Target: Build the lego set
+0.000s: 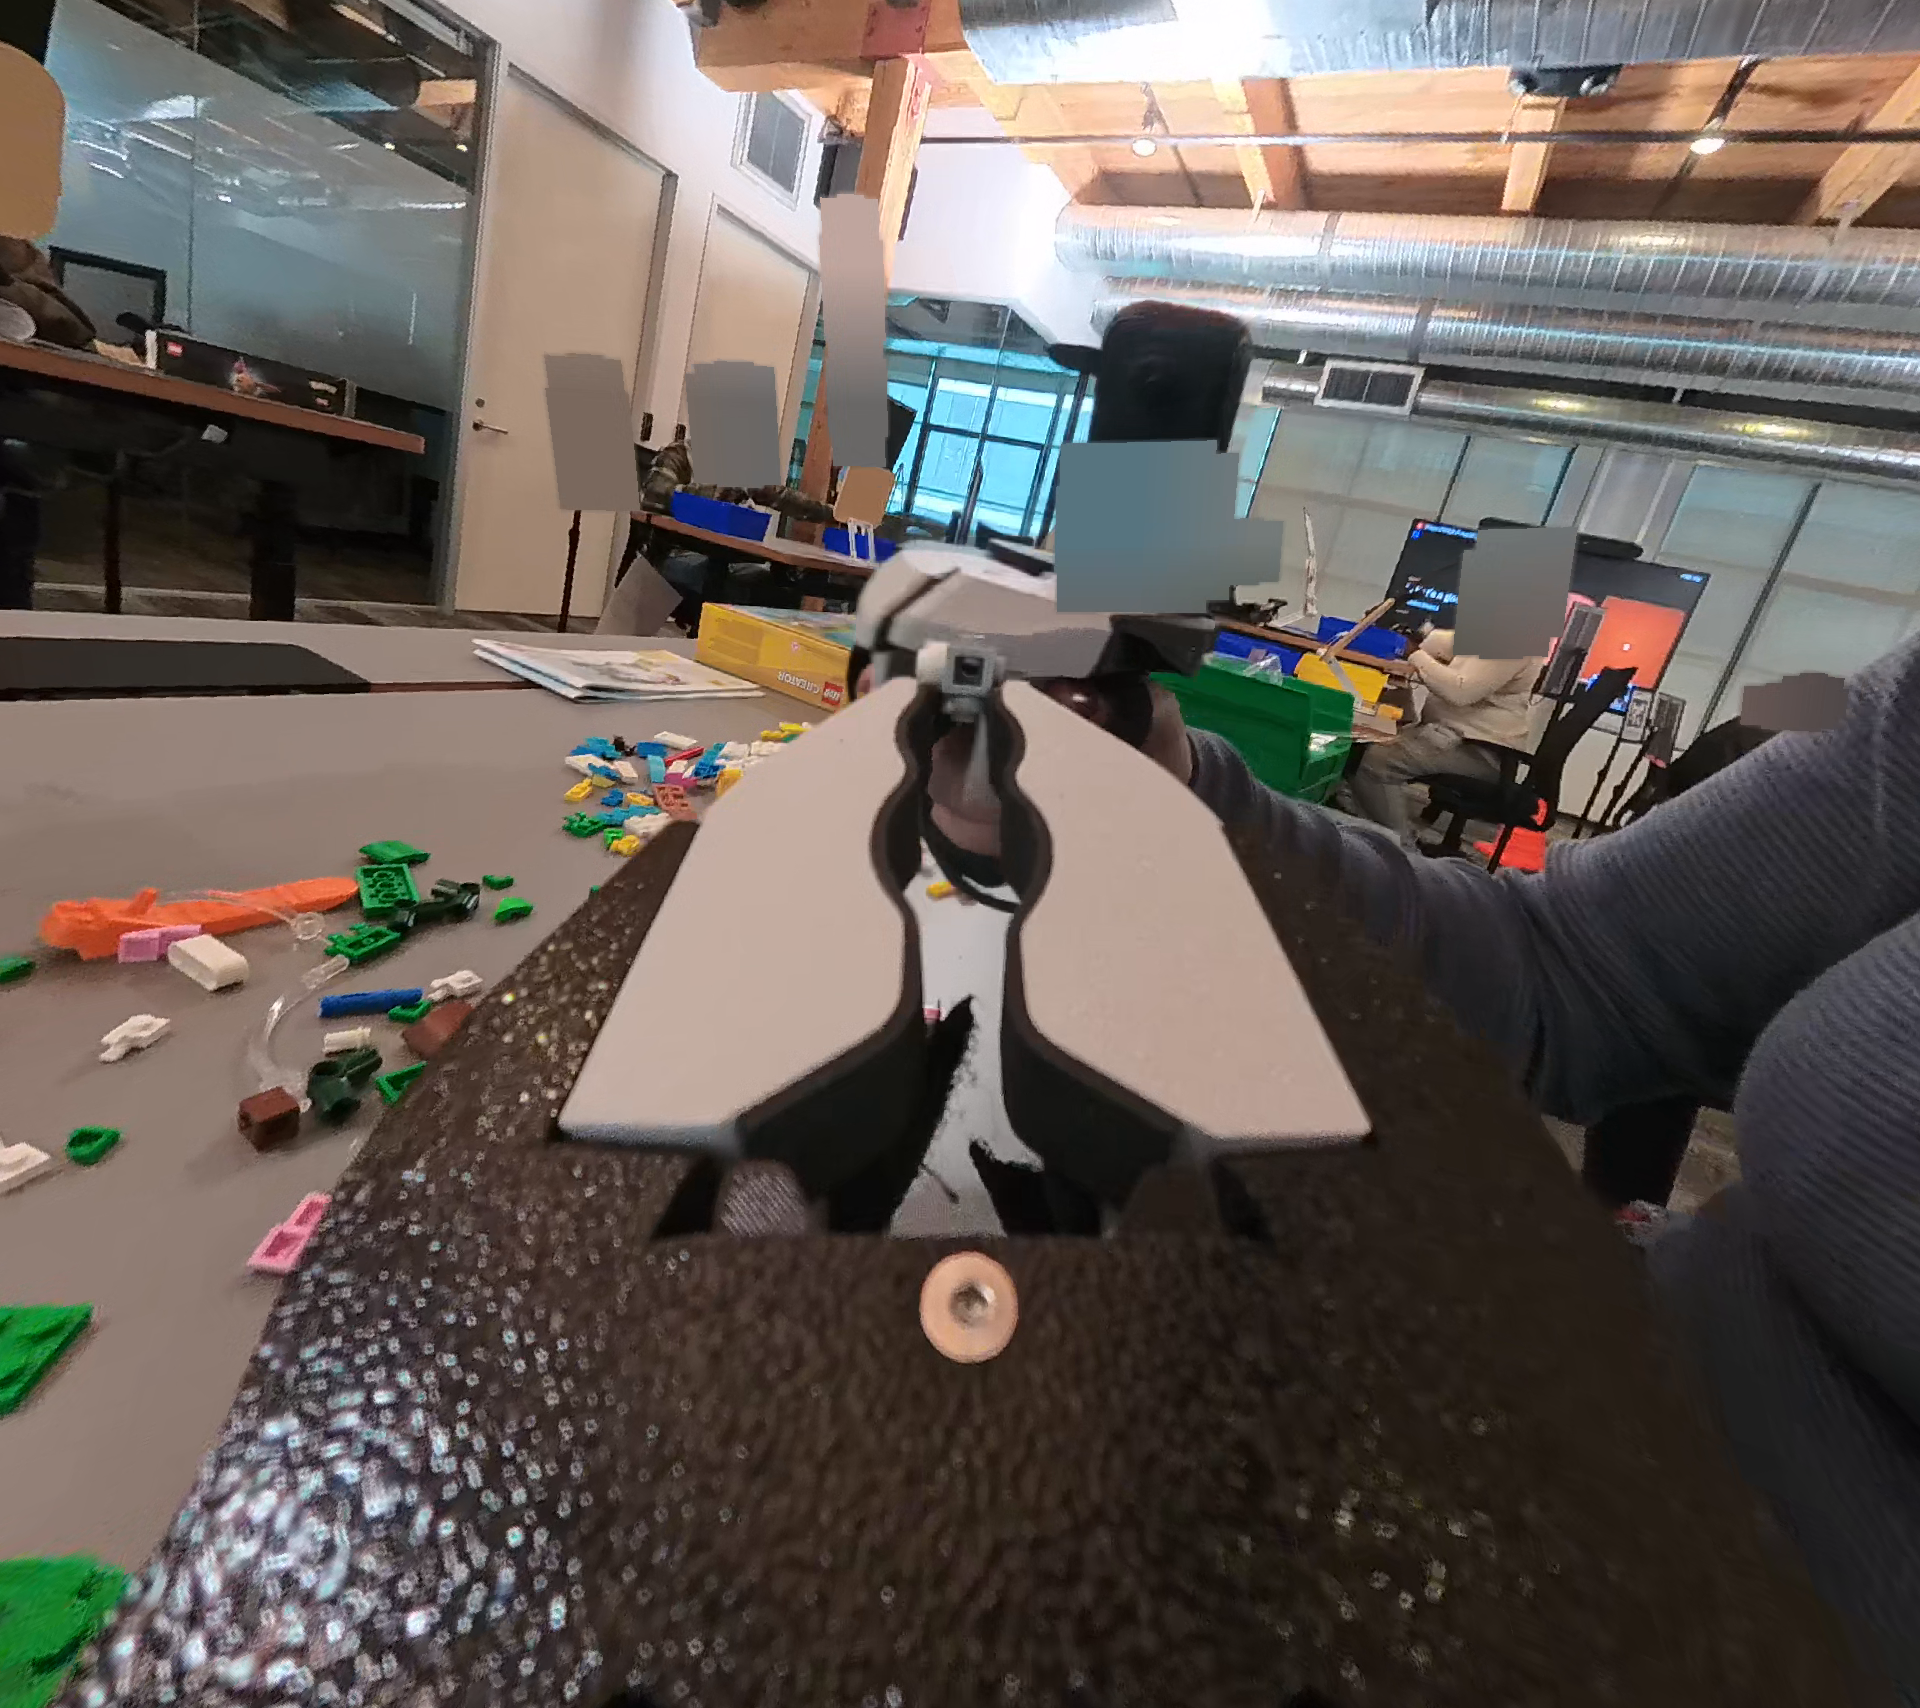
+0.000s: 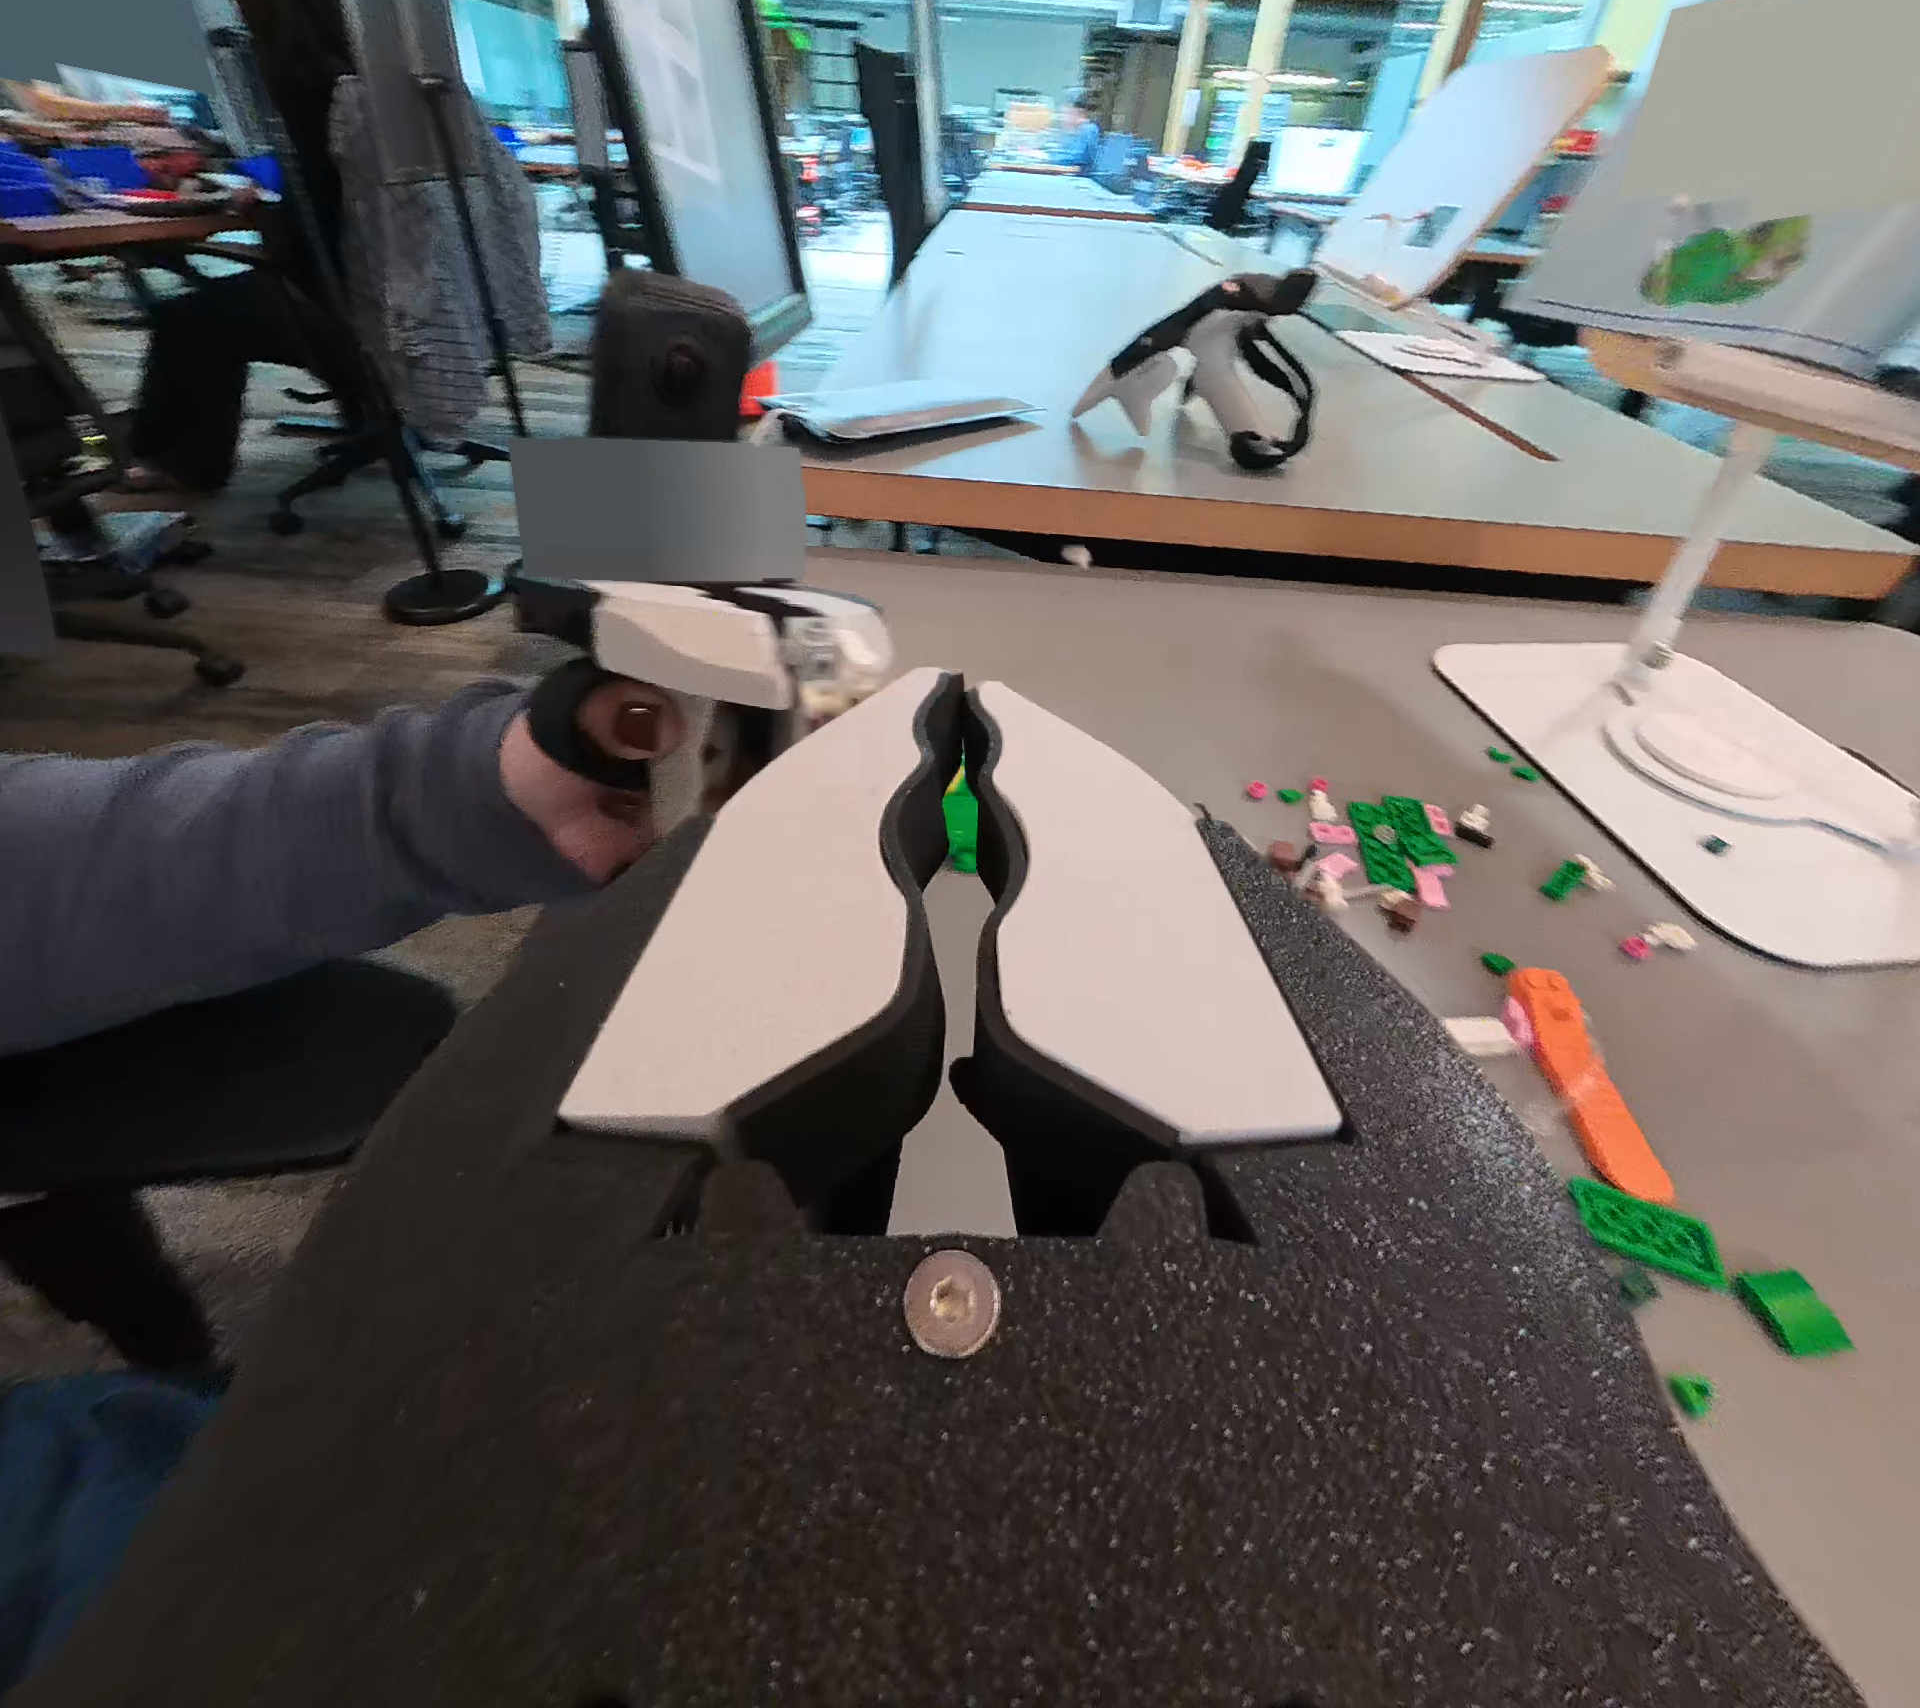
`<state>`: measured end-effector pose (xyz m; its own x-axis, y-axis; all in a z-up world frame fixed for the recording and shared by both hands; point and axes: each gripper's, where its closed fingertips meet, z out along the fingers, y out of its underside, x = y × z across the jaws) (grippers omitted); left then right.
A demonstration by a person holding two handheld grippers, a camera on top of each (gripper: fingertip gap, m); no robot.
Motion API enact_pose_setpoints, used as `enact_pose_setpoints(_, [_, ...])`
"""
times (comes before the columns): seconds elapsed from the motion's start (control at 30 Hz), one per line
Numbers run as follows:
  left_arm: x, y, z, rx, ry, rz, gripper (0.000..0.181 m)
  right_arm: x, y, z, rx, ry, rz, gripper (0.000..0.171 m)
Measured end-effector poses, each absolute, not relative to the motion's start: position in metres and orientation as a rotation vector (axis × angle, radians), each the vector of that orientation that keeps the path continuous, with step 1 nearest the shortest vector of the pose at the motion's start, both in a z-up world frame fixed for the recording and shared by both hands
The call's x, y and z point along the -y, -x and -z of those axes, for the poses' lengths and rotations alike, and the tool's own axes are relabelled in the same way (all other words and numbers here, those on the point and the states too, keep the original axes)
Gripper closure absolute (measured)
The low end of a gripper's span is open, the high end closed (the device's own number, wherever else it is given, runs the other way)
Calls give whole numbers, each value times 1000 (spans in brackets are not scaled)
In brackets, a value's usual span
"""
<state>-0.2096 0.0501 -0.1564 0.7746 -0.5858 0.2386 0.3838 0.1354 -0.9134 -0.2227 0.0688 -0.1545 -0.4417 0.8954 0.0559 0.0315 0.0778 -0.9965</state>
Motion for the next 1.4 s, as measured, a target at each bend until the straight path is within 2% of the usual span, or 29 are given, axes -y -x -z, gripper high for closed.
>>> enact_pose_setpoints(0.27, [-51,196,156,-254,1257,713,172,-111,236,175,1355,1115,-1350,171])
enact_pose_setpoints(0.67, [-53,200,156,-240,1261,677,172,-118,240,189,1347,1134,-1280,171])
enact_pose_setpoints(0.97, [-73,232,163,-36,1307,392,172,-148,236,204,1238,1063,-934,171])
enact_pose_setpoints(1.2, [-81,234,161,-54,1319,114,171,-153,236,206,1224,1039,-807,171])
enact_pose_setpoints(1.4, [-83,235,159,-59,1310,42,171,-161,238,210,1217,1060,-716,171])
